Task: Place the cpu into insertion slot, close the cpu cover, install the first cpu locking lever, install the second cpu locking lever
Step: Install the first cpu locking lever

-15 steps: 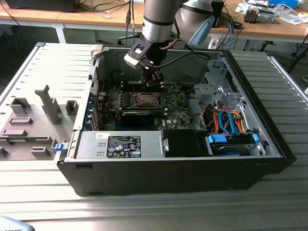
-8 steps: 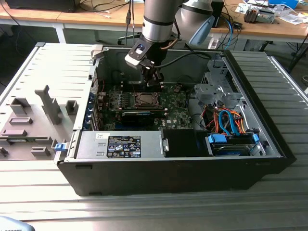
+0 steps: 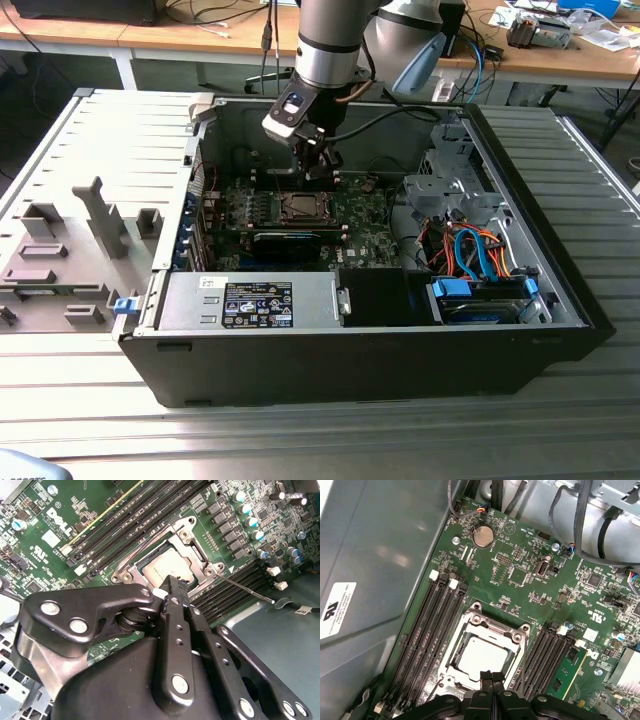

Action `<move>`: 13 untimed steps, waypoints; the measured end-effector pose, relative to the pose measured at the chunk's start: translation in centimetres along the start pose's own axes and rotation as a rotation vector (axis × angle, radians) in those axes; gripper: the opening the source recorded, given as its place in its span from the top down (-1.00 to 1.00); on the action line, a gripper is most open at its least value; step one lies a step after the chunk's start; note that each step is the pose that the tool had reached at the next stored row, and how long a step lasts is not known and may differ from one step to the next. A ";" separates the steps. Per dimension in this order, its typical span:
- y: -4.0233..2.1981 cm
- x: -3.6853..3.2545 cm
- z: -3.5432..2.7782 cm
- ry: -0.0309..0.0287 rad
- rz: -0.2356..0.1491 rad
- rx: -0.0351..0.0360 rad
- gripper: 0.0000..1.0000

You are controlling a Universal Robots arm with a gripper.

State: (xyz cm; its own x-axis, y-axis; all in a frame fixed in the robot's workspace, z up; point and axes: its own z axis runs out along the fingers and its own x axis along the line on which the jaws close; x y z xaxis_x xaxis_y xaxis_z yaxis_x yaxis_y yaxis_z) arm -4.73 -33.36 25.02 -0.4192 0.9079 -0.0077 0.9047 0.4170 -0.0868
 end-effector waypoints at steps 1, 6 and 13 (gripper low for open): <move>0.00 0.00 0.00 -0.0005 -0.006 0.0000 0.79; 0.00 0.00 0.00 -0.0028 -0.033 -0.0002 0.79; 0.00 0.00 0.00 -0.0062 -0.071 -0.0005 0.79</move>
State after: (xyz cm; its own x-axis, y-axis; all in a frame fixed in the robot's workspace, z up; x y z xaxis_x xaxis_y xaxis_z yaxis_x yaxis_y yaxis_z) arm -4.73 -33.36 25.02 -0.4825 0.8759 -0.0077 0.8729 0.4801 -0.0868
